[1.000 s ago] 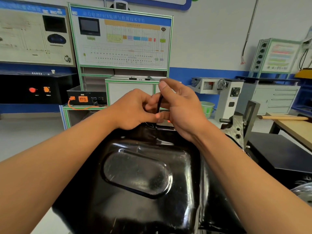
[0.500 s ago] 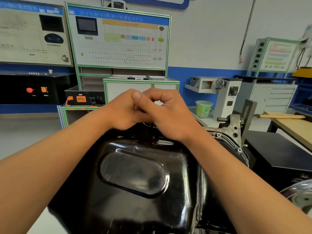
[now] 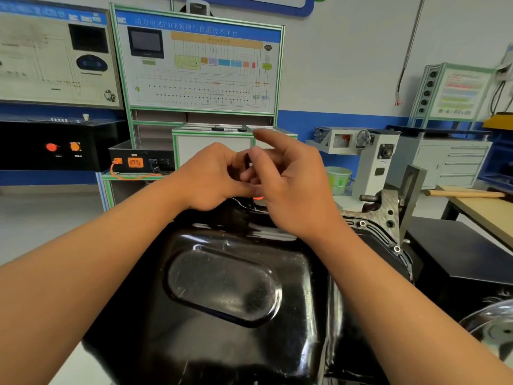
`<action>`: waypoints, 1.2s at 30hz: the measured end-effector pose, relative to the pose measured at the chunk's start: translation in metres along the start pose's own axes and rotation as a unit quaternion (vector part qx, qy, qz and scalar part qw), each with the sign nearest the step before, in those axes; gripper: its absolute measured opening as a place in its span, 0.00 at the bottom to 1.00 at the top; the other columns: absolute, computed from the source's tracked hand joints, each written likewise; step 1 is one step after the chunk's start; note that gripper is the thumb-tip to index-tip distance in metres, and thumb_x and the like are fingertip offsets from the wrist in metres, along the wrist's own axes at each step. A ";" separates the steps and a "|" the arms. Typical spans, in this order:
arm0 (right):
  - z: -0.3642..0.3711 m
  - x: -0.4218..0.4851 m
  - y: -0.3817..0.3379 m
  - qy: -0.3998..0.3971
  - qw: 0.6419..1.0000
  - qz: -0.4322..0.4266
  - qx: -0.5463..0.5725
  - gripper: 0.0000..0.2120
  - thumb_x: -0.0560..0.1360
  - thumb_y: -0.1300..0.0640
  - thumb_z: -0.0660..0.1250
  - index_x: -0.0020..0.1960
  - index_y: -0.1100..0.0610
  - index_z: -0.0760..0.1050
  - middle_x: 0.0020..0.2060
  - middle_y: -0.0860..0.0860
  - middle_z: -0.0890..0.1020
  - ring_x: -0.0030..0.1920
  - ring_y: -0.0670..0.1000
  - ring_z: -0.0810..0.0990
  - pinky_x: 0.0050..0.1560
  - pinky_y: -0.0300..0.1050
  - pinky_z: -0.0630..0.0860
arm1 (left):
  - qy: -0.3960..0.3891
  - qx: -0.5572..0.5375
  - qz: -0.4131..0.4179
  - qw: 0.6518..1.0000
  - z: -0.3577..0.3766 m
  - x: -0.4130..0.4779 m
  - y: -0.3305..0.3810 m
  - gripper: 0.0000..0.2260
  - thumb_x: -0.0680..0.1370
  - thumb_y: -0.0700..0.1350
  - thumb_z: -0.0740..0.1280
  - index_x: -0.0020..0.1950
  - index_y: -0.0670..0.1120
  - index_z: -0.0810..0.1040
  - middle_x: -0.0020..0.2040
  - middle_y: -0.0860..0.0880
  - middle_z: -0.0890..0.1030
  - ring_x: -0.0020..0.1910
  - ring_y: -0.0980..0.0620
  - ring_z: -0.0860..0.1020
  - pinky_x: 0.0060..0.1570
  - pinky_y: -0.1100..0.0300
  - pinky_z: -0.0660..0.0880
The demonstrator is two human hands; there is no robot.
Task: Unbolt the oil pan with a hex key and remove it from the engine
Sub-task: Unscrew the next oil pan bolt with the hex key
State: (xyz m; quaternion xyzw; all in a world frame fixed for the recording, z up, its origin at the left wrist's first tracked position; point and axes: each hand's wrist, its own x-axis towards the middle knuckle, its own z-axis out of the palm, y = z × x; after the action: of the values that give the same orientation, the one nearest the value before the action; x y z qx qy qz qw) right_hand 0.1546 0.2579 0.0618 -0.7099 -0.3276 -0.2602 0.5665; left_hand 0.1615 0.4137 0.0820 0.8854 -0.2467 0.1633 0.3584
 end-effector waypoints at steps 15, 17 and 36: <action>-0.001 0.011 -0.001 -0.065 0.973 0.158 0.153 0.08 0.74 0.58 0.75 0.37 0.53 0.80 0.30 0.55 0.81 0.29 0.49 0.78 0.30 0.40 0.76 | -0.071 -0.053 0.013 0.996 0.000 -0.005 0.004 0.12 0.70 0.36 0.77 0.40 0.54 0.85 0.37 0.55 0.85 0.39 0.61 0.81 0.47 0.69 0.75; -0.002 0.010 -0.001 -0.065 0.975 0.159 0.144 0.06 0.72 0.60 0.76 0.39 0.55 0.79 0.28 0.52 0.82 0.29 0.47 0.79 0.30 0.40 0.76 | -0.064 -0.050 0.008 0.997 0.000 -0.005 0.005 0.09 0.71 0.36 0.77 0.43 0.51 0.86 0.37 0.56 0.86 0.38 0.62 0.81 0.44 0.71 0.74; -0.004 0.004 -0.001 -0.076 0.983 0.077 0.149 0.06 0.80 0.61 0.68 0.47 0.57 0.83 0.36 0.54 0.85 0.29 0.49 0.81 0.33 0.40 0.78 | -0.008 -0.008 0.023 1.000 -0.008 -0.005 -0.008 0.07 0.71 0.40 0.77 0.40 0.38 0.82 0.35 0.44 0.83 0.34 0.52 0.78 0.42 0.58 0.74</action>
State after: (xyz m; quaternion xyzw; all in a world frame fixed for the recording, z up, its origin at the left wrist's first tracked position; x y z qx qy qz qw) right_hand 0.1564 0.2545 0.0670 -0.6587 -0.3490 -0.1089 0.6576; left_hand 0.1613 0.4262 0.0807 0.8778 -0.2712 0.1625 0.3600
